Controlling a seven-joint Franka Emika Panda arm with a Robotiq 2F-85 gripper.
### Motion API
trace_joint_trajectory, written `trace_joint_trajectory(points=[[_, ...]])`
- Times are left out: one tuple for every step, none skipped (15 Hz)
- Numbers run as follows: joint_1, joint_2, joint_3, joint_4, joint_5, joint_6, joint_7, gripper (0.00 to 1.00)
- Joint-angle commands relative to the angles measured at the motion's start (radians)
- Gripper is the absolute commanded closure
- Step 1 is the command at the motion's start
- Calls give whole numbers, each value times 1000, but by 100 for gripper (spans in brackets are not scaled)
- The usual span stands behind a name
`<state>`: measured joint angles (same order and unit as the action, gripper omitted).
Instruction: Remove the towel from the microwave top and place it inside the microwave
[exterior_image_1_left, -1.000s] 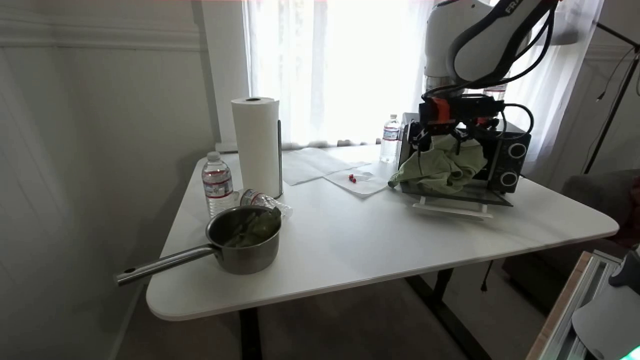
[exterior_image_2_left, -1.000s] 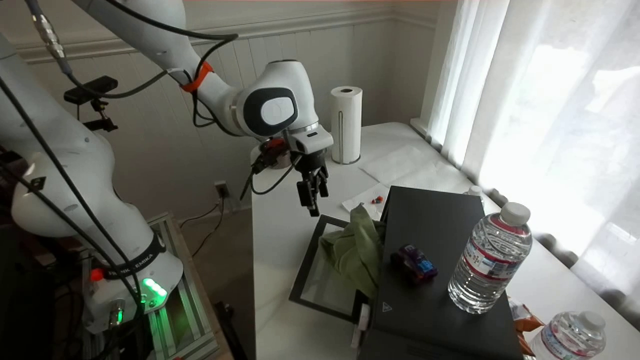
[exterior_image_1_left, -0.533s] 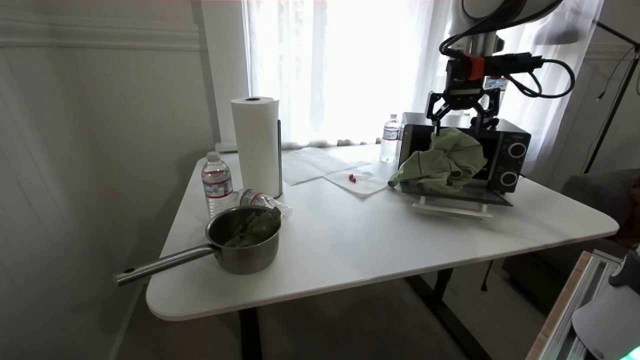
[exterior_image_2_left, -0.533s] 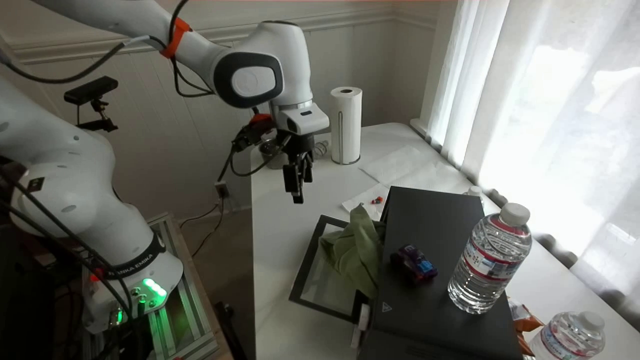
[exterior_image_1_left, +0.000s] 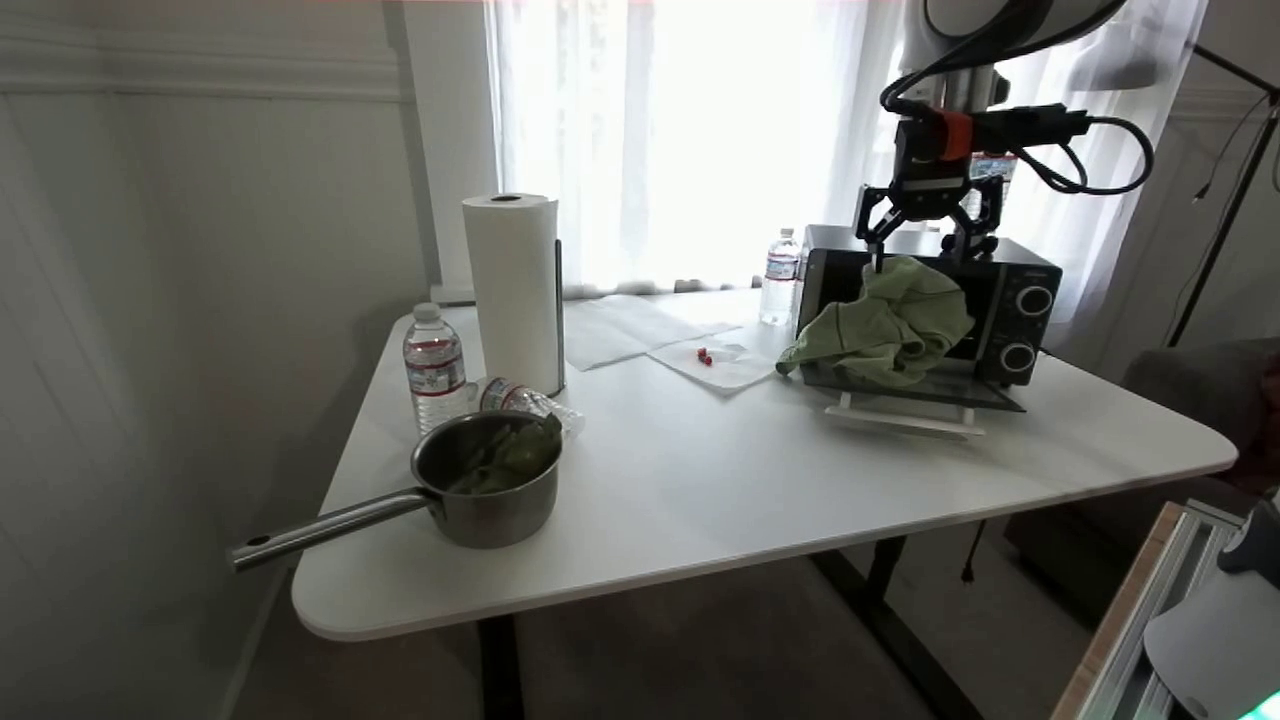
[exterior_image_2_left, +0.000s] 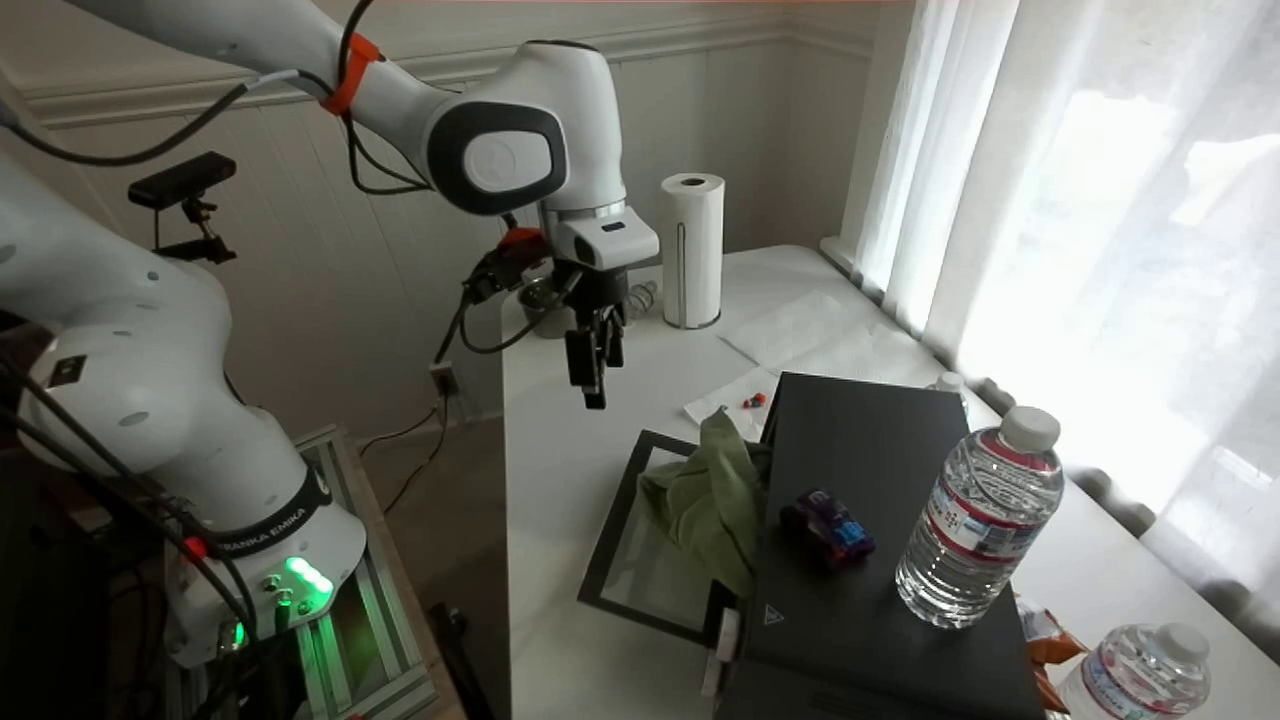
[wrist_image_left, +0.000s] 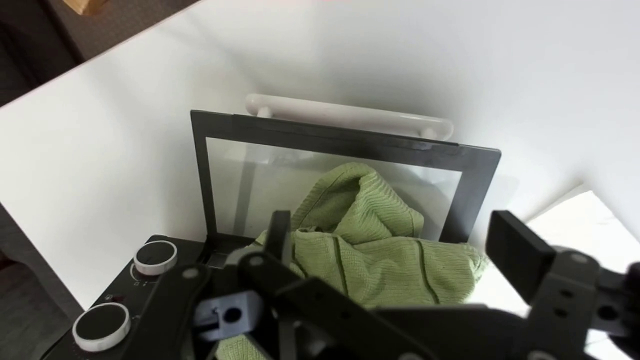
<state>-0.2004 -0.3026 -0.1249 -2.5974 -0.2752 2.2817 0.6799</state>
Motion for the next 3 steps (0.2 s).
trace_joint_trajectory(points=[[-24, 1, 24, 1, 10, 0, -8, 0], [-24, 1, 24, 1, 10, 0, -8, 0], [-24, 1, 24, 1, 10, 0, -8, 0]])
